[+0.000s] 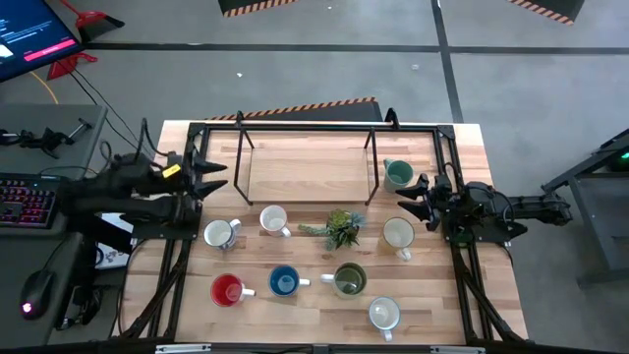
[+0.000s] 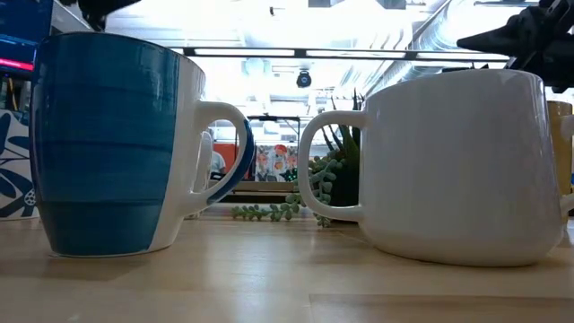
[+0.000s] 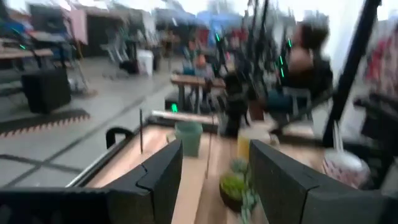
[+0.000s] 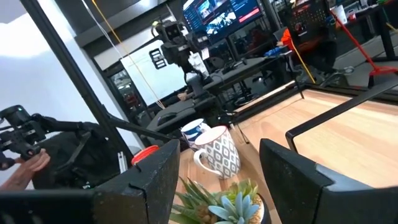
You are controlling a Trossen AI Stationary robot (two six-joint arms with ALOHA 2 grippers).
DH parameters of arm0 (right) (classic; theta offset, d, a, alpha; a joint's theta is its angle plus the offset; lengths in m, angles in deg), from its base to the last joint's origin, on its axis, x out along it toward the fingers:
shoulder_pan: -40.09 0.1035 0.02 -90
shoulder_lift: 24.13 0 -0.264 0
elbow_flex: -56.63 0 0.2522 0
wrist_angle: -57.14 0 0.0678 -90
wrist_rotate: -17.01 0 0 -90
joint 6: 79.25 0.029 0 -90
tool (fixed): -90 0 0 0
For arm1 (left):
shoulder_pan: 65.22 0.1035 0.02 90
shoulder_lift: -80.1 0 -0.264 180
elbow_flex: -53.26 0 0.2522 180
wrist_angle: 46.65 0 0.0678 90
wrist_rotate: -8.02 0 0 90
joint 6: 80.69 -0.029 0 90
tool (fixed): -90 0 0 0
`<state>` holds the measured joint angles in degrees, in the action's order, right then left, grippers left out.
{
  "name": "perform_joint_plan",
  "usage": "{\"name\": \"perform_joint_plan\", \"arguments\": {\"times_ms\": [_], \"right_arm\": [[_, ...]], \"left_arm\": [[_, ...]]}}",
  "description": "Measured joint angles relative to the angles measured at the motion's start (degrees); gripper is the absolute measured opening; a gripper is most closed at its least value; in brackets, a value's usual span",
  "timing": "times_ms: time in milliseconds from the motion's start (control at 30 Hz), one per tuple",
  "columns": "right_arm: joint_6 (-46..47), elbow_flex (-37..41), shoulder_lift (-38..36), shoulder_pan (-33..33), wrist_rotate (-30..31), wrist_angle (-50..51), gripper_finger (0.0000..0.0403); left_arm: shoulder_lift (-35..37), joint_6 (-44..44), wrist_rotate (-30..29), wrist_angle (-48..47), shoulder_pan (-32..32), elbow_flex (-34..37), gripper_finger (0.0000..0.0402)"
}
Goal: Place coffee mugs
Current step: Put the blue patterned mug on the shelf
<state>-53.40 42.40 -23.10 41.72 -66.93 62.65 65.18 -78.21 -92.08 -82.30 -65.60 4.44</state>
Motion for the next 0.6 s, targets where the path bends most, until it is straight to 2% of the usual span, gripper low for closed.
{"name": "perform_joint_plan", "arguments": {"times_ms": [300,467,600], "right_arm": [[2.7,0.0,0.0,0.0,-0.1,0.0,0.0211],[3.9,0.0,0.0,0.0,-1.0,0.0,0.0211],[5.3,0.0,0.0,0.0,-5.2,0.0,0.0211]], "left_arm": [[-15.5,0.3,7.5,-19.1,0.0,-17.8,0.0176],[-22.1,0.4,11.2,-26.8,0.0,-24.4,0.0160],[-25.7,4.0,11.5,-33.9,0.0,-27.2,0.0147]]}}
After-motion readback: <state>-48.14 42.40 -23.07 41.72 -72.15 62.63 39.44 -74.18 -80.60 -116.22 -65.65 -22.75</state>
